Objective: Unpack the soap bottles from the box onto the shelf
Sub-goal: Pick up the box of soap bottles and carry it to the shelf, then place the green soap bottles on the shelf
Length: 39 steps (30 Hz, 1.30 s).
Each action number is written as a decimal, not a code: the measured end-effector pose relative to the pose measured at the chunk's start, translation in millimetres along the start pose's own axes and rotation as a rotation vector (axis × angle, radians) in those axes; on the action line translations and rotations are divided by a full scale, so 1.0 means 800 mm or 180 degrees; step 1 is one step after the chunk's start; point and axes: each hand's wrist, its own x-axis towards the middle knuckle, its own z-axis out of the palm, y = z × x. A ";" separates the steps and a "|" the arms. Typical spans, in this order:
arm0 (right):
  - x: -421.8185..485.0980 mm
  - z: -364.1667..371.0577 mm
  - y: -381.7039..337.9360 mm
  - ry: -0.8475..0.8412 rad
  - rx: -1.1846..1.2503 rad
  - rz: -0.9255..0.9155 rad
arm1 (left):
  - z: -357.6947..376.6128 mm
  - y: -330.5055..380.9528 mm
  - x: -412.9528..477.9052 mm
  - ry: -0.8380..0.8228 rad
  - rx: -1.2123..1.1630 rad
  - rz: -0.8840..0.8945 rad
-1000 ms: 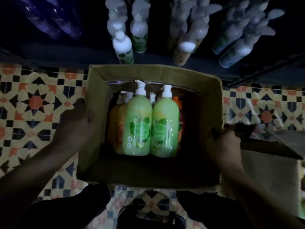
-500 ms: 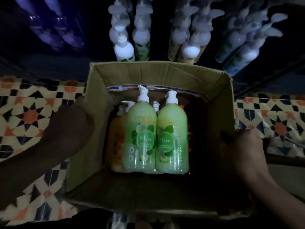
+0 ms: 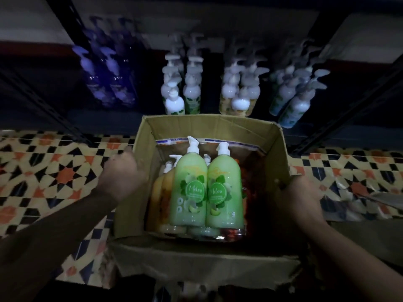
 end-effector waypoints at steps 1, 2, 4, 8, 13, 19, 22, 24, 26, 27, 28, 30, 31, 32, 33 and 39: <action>-0.004 -0.004 0.000 0.0026 0.0072 0.0016 | -0.006 -0.002 -0.011 0.0096 -0.0092 0.0003; -0.003 -0.002 0.003 0.0057 0.0142 0.0027 | -0.006 -0.005 -0.017 0.0110 -0.0136 -0.0061; -0.006 -0.006 0.010 0.0134 0.0079 0.0123 | -0.006 -0.013 -0.029 0.0153 -0.0170 -0.0270; -0.012 -0.012 0.012 0.0239 0.0012 0.0059 | -0.008 -0.008 -0.036 0.0096 0.0028 -0.0338; -0.015 -0.013 0.013 0.0377 0.0044 0.0229 | -0.002 -0.008 -0.045 0.0022 -0.0008 -0.0274; -0.014 -0.012 0.015 0.0452 0.0027 0.0229 | -0.006 -0.003 -0.040 0.0064 -0.0055 -0.0360; -0.011 -0.006 0.007 0.0562 0.0059 0.0216 | -0.008 0.003 -0.039 -0.0028 -0.0009 -0.0268; -0.012 -0.002 0.004 0.0586 0.0063 0.0253 | -0.011 0.007 -0.037 -0.0160 0.0036 -0.0209; -0.016 0.000 0.003 0.0546 0.0020 0.0262 | -0.017 0.012 -0.039 -0.0216 0.0019 -0.0304; -0.017 0.001 0.001 0.0532 0.0018 0.0295 | -0.021 0.015 -0.042 -0.0182 0.0054 -0.0346; -0.019 -0.001 -0.002 0.0554 0.0004 0.0317 | -0.024 0.018 -0.044 -0.0012 0.0149 -0.0296; -0.019 0.003 -0.008 0.0667 -0.0351 0.0215 | -0.029 0.029 -0.048 0.0584 0.0508 0.0101; -0.019 0.004 -0.017 0.0855 -0.0721 -0.0009 | -0.033 0.038 -0.048 0.0891 0.0592 0.0365; -0.022 0.007 -0.028 0.1150 -0.0991 -0.0359 | -0.036 0.050 -0.049 0.1092 0.0534 0.0584; -0.027 0.009 -0.043 0.1415 -0.1129 -0.0740 | -0.037 0.063 -0.048 0.1110 0.0401 0.0679; -0.041 0.051 -0.101 0.0199 -0.0720 -0.0761 | -0.001 0.100 -0.035 -0.0735 -0.1291 -0.0466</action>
